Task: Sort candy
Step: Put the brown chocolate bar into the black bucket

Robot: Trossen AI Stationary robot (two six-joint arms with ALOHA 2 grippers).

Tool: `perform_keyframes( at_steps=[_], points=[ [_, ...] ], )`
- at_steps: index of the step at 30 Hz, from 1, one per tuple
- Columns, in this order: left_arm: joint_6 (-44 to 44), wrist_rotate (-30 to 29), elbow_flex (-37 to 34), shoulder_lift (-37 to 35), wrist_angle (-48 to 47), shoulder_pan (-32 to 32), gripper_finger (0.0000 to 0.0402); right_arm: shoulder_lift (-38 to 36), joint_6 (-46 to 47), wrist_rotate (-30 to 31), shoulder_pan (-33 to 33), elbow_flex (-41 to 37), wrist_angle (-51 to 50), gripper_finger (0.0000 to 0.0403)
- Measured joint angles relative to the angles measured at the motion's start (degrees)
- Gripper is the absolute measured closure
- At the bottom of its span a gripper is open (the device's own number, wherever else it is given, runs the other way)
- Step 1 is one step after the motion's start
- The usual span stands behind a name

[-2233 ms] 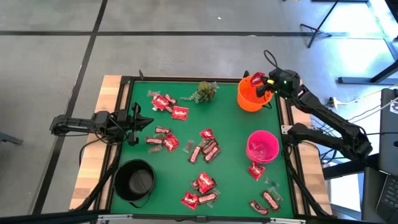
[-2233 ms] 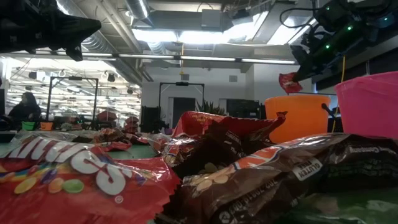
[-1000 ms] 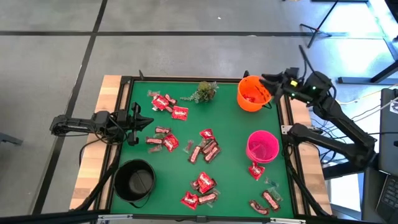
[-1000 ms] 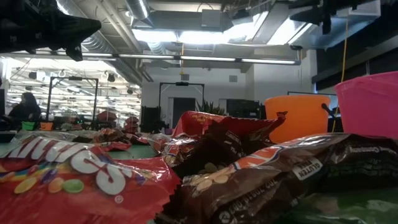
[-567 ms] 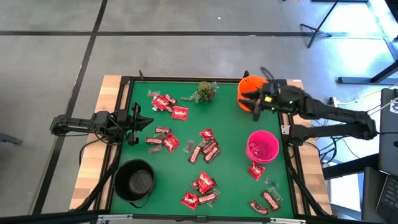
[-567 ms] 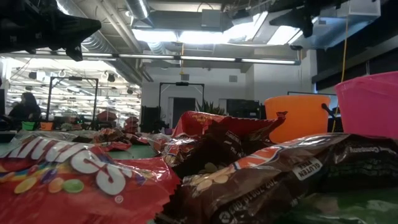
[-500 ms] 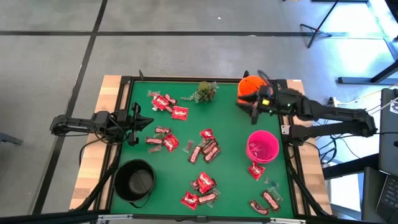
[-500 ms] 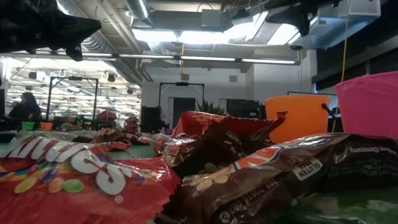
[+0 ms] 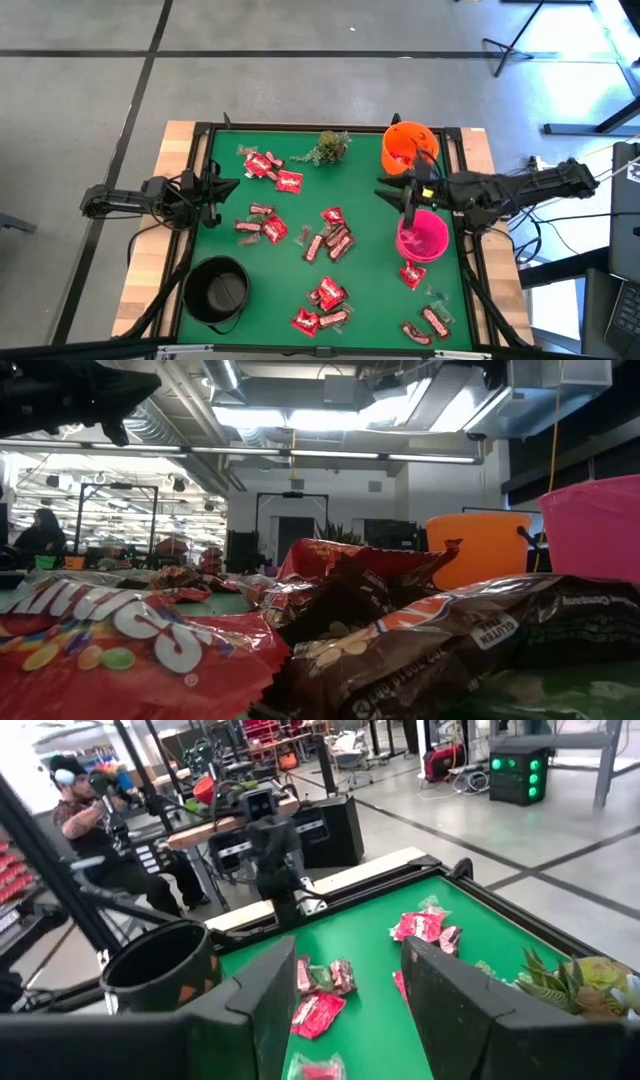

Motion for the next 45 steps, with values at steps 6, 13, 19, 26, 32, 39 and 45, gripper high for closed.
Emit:
perform_keyframes(
  at_steps=[6,13,19,26,32,39,45],
  points=[
    [0.0,-0.5,0.0,0.0,0.2,0.0,0.0401,0.1,-2.6,6.0,6.0,0.0,0.0,0.0224],
    [-0.3,-2.4,0.0,0.0,0.5,0.0,0.0401,2.0,-2.7,8.3,7.9,0.0,-0.5,0.0224],
    [-0.3,-2.4,0.0,0.0,0.2,0.0,0.0401,4.4,-2.7,8.2,7.7,0.0,-0.6,0.0224],
    [1.2,-6.4,0.0,0.0,0.0,0.0,0.0401,4.8,-3.0,7.3,7.7,0.0,-1.3,0.0224],
    [5.1,-9.8,0.0,0.0,-1.4,0.0,0.0401,4.8,-7.5,5.4,7.7,0.0,-0.6,0.0224],
    [6.9,-16.6,0.0,0.0,-1.4,0.0,0.0401,4.9,-11.6,4.2,7.7,0.0,-0.4,0.0224],
    [7.2,-16.5,0.0,0.0,-1.3,0.0,0.0401,6.4,-12.2,3.8,6.5,0.0,-0.2,0.0224]
  ],
)
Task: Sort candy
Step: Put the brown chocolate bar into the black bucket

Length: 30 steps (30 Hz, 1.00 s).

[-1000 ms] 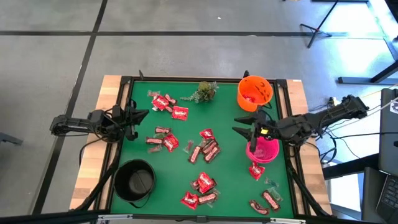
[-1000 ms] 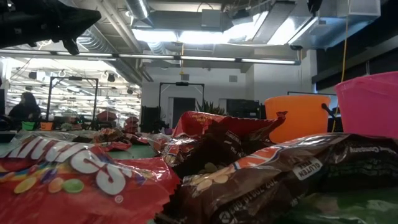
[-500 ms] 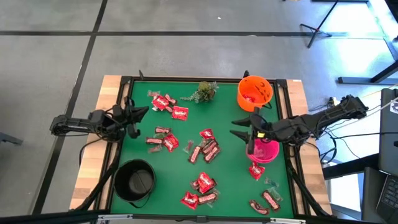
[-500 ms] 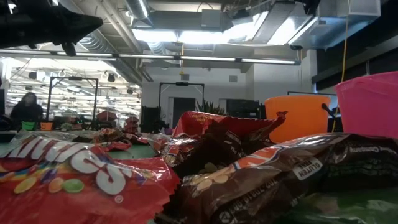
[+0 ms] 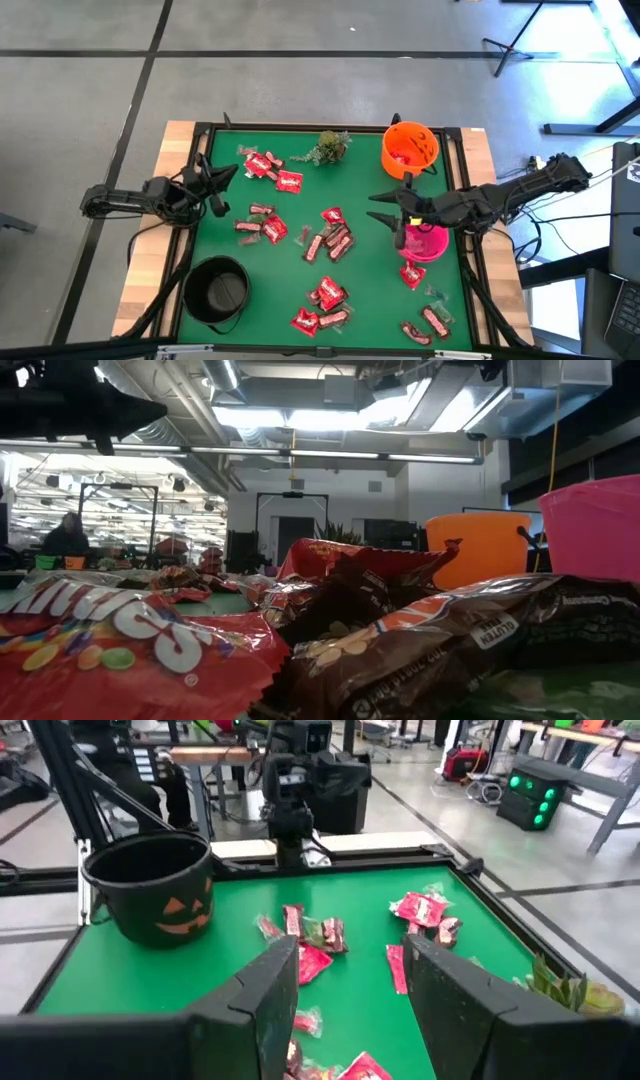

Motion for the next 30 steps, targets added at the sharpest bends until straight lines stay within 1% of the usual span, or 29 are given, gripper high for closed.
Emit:
perform_keyframes(
  at_steps=[3,6,9,12,16,22,25,27,30],
  points=[
    [3.0,2.7,0.0,0.0,0.6,0.0,0.0401,0.2,-1.4,-0.5,0.1,1.3,-1.9,0.0224],
    [5.3,5.6,0.0,0.0,0.6,0.0,0.0401,0.1,-1.8,-0.3,1.4,5.8,-7.7,0.0224],
    [6.0,7.6,0.0,0.0,0.2,0.0,0.0401,0.3,-2.7,2.6,3.0,11.1,-13.3,0.0224],
    [6.2,8.6,0.0,0.0,0.0,0.0,0.0401,1.6,-2.8,4.3,3.2,14.5,-16.0,0.0224],
    [6.2,8.9,0.0,0.0,0.0,0.0,0.0401,4.1,-1.8,4.2,3.1,14.8,-17.1,0.0224],
    [5.1,11.4,0.0,0.0,0.0,0.0,0.0401,10.7,1.7,3.4,3.1,14.8,-16.3,0.0224],
    [4.4,12.7,0.0,0.0,-0.2,0.0,0.0401,13.5,3.2,1.1,3.2,14.8,-14.6,0.0224],
    [3.1,13.3,0.0,0.0,-0.5,0.0,0.0392,15.1,4.7,-0.7,3.2,14.8,-13.7,0.0224],
    [1.0,14.3,0.0,0.0,-2.1,0.0,0.0362,16.3,6.6,-4.2,3.3,14.8,-13.8,0.0224]
  ],
)
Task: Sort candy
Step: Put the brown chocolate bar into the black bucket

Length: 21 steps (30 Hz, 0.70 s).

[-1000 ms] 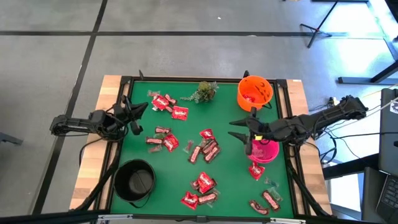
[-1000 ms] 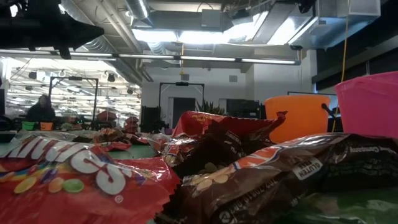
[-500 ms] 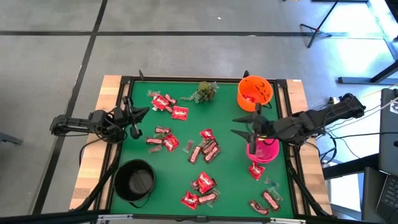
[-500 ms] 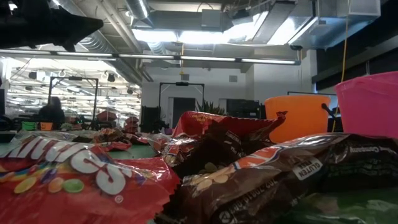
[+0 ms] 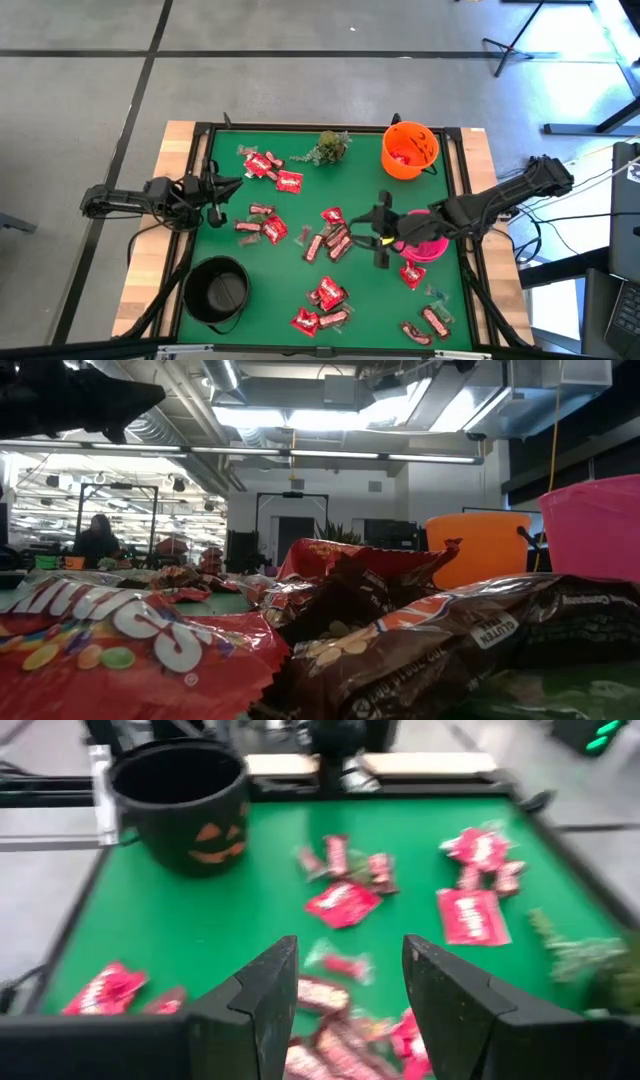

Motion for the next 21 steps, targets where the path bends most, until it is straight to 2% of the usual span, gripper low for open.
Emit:
perform_keyframes(
  at_steps=[3,8,14,21],
  points=[
    [-2.4,-0.1,0.0,0.0,-0.1,0.0,0.0324,0.0,1.4,-0.1,1.5,0.0,-0.2,0.0224],
    [-2.7,-0.8,0.0,0.0,-0.2,0.0,0.0282,0.0,1.3,6.0,4.7,0.0,0.0,0.0224],
    [-4.6,-1.4,0.0,0.0,-0.5,0.0,0.0274,1.7,1.3,8.7,5.8,0.0,0.5,0.0224],
    [-5.4,-1.4,0.0,0.0,-3.3,0.0,0.0274,4.3,1.0,6.9,5.8,0.0,0.5,0.0224]
  ],
)
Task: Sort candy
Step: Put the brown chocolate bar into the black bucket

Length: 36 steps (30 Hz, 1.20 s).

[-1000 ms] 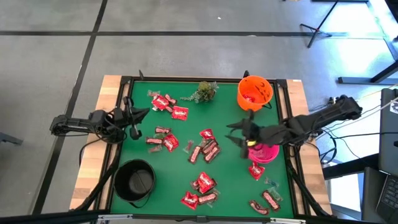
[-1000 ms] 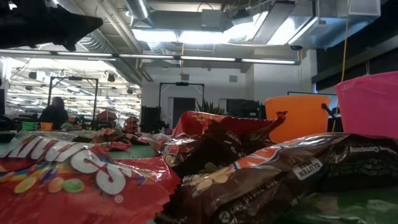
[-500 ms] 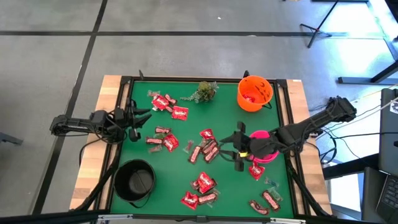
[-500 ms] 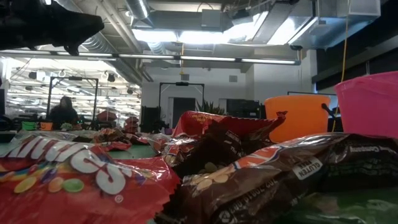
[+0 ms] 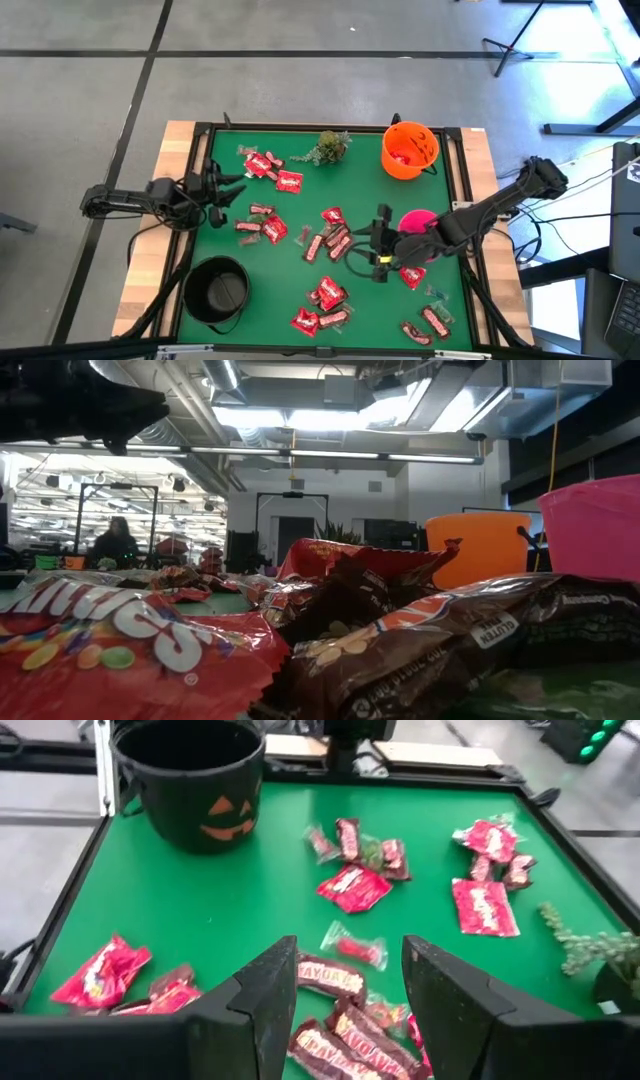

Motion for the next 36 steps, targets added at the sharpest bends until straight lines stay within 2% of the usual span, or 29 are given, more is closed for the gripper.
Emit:
perform_keyframes(
  at_steps=[6,16,20,25,32,36],
  points=[
    [-0.3,0.0,0.0,0.0,-3.7,0.0,0.0274,0.4,-1.3,-0.7,0.0,0.0,0.0,0.0224],
    [-1.7,0.0,0.0,0.0,-3.6,0.0,0.0274,0.4,-2.5,-0.6,0.0,0.0,0.0,0.0224],
    [-1.8,0.0,0.0,0.0,-3.6,0.0,0.0274,0.4,-2.6,-2.3,0.0,0.0,-0.5,0.0224],
    [-1.8,0.0,0.0,0.0,-4.5,0.0,0.0274,0.1,-0.9,-3.7,0.0,1.1,-6.0,0.0224],
    [-1.7,-0.2,0.0,0.0,-4.9,0.0,0.0274,0.1,2.9,-5.2,0.7,8.0,-18.6,0.0224],
    [-1.7,-0.2,0.0,0.0,-4.9,0.0,0.0274,0.0,4.5,-5.7,3.0,11.3,-22.0,0.0224]
  ],
)
